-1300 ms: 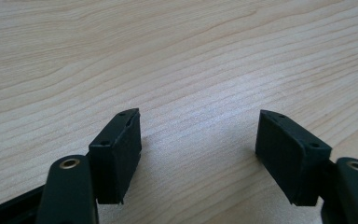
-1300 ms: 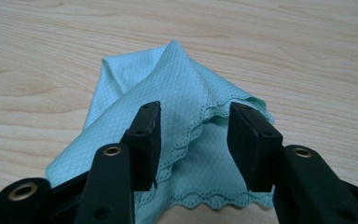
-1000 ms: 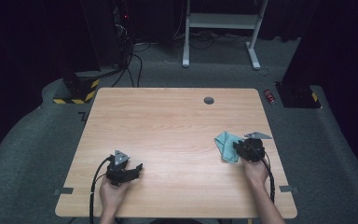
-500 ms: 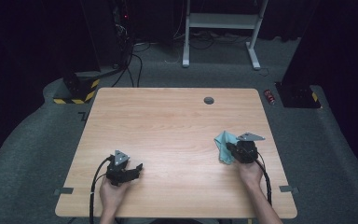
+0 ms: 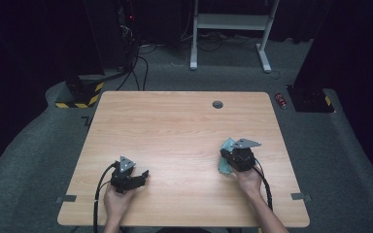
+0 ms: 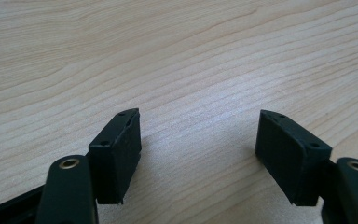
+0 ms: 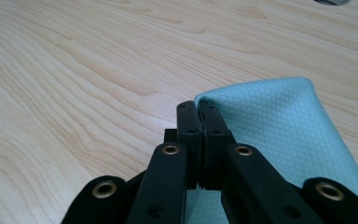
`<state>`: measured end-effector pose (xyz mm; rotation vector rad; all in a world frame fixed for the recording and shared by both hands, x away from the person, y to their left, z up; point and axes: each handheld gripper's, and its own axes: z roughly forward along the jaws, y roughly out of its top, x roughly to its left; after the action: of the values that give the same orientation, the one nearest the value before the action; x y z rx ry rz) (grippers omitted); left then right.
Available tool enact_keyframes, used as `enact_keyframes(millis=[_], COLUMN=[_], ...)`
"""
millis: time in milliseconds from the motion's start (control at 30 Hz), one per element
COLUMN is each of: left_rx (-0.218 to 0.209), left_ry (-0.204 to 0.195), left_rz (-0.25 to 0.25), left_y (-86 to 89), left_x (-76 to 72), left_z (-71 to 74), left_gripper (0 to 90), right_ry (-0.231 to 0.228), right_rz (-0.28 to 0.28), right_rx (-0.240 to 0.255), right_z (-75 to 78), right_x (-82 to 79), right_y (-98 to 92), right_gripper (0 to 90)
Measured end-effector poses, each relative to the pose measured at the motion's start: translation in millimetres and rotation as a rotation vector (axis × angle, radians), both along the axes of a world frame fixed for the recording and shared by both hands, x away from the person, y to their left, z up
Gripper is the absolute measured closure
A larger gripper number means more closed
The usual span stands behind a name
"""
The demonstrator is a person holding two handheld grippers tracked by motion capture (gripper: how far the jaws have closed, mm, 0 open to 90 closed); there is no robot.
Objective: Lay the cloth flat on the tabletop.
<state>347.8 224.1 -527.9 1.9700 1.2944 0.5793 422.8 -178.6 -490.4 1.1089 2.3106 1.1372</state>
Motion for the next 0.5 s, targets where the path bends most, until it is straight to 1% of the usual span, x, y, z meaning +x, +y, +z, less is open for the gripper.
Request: enact_keyframes(millis=[233,333,500], left_rx=[0.001,0.003,0.001], left_ry=[-0.002,0.0,0.0], left_rz=[0.001,-0.001,-0.001], left_y=[-0.4,-0.2,-0.1], left_x=[0.0,0.0,0.0], left_z=[-0.1,0.0,0.0], left_gripper=[31.2,31.2,31.2], right_ry=[-0.011,-0.009,-0.02], right_rz=[0.061,0.083,0.127], right_rx=[0.017,0.018,0.021], right_z=[4.6,6.3,10.1], right_x=[-2.0,-1.9,-1.9], right_y=[24.8,35.7,54.3], right_gripper=[88.9,88.8,88.9])
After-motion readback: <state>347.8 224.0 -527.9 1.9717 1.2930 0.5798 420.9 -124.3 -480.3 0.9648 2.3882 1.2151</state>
